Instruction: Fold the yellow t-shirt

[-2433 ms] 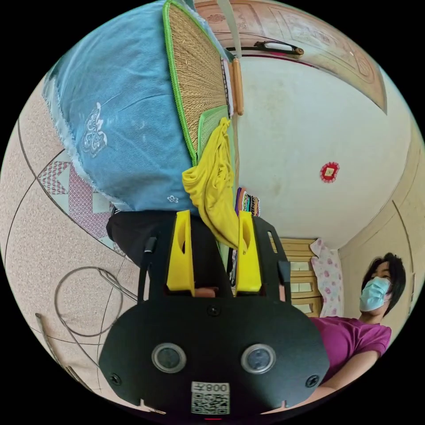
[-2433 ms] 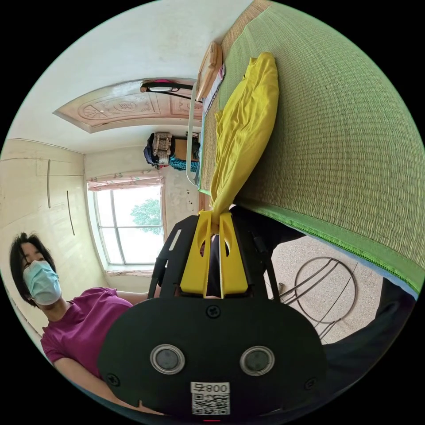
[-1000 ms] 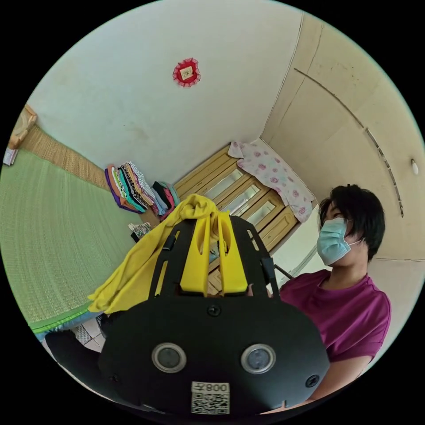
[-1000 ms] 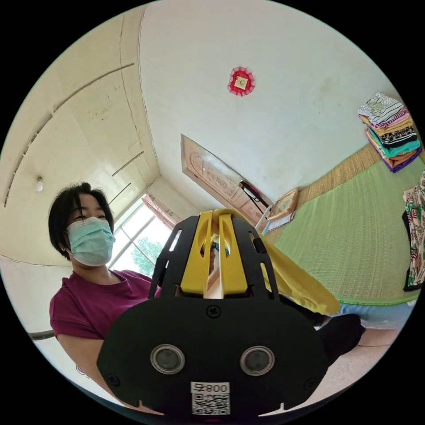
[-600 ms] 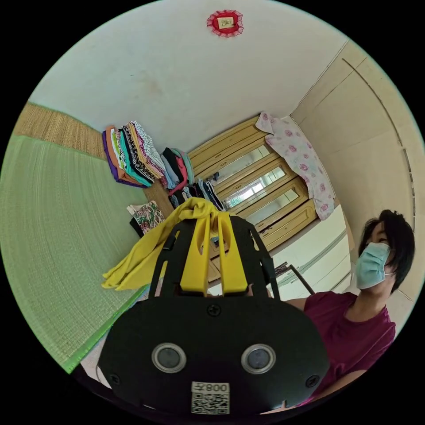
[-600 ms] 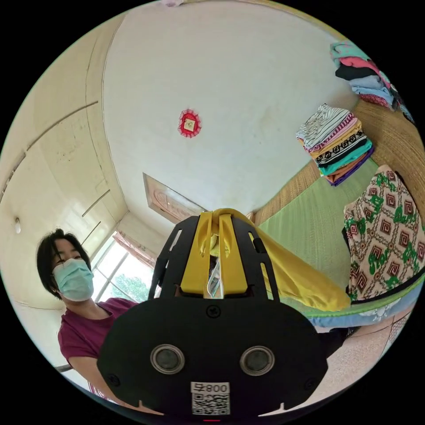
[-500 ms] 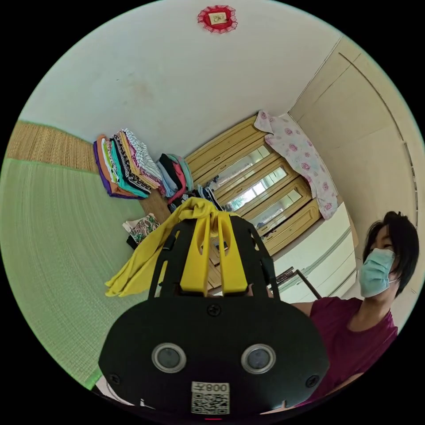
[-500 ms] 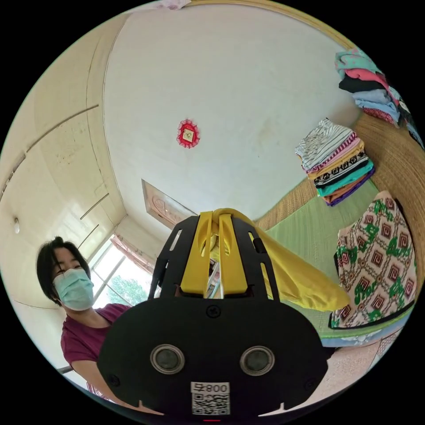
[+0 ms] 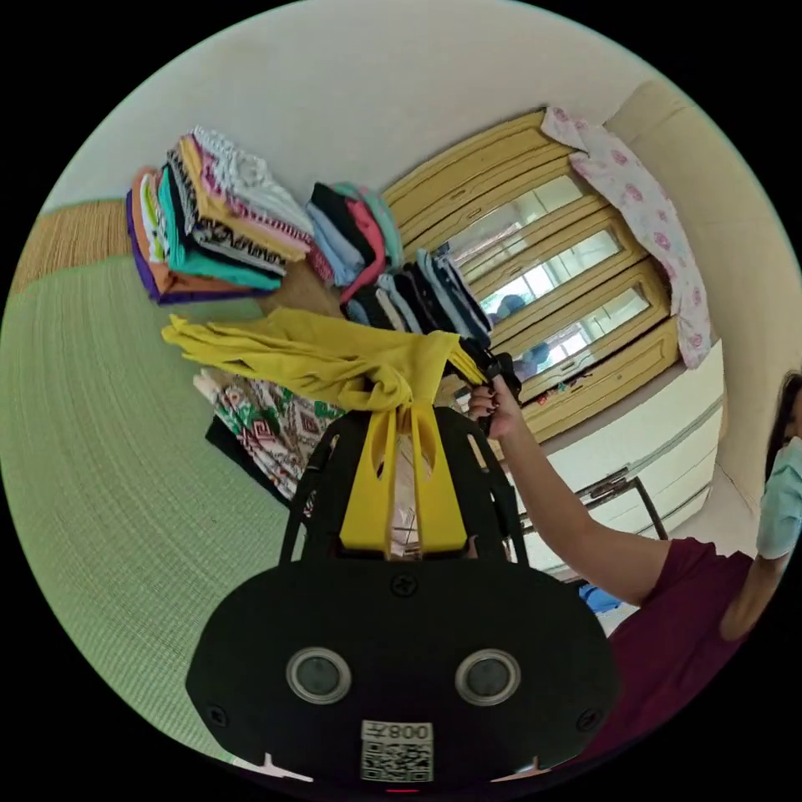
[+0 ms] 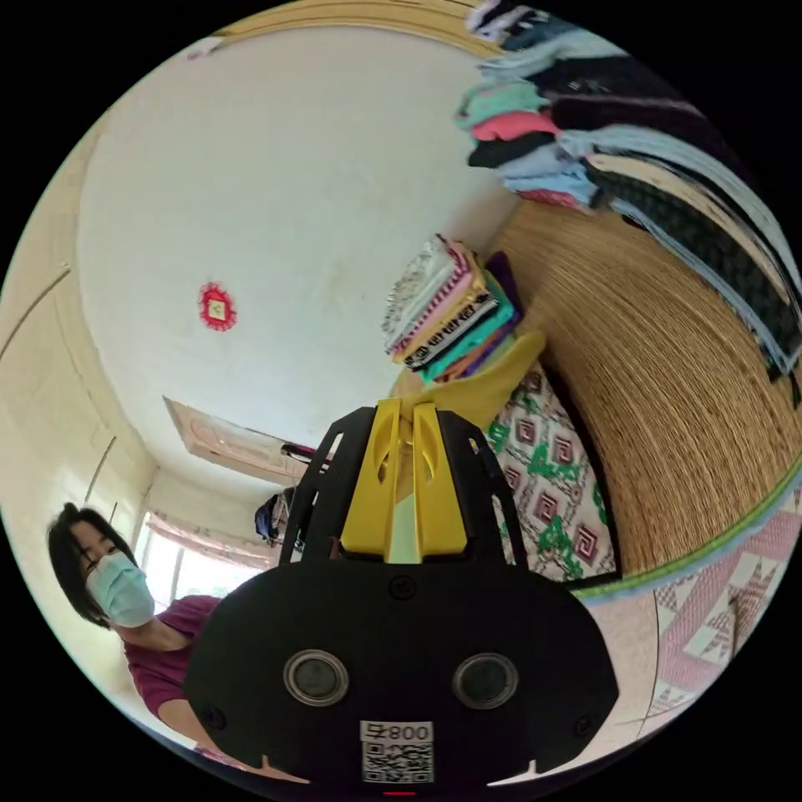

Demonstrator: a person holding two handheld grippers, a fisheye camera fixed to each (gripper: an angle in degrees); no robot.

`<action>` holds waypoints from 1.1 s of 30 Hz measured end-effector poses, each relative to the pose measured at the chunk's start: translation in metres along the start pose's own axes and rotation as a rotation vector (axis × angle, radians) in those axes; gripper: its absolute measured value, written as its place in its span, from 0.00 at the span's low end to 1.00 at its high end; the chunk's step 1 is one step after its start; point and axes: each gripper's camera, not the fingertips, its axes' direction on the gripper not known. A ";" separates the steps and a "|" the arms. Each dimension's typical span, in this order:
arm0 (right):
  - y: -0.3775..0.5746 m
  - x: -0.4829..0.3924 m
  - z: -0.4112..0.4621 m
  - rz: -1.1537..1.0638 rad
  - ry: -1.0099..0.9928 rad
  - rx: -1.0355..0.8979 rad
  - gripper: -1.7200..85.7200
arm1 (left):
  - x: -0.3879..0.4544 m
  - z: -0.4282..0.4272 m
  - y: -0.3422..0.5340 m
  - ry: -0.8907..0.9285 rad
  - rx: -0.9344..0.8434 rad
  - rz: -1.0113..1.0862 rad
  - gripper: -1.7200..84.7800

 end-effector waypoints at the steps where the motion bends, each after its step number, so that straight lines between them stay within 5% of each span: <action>1: 0.010 0.038 -0.001 0.072 0.027 -0.018 0.04 | -0.012 0.032 0.001 0.003 -0.061 -0.037 0.06; 16: 0.083 0.161 -0.053 0.181 0.061 -0.060 0.04 | -0.021 0.213 -0.018 -0.023 -0.259 -0.054 0.06; 33: 0.158 0.201 -0.087 0.252 0.078 -0.014 0.04 | -0.036 0.308 -0.024 -0.110 -0.368 -0.062 0.06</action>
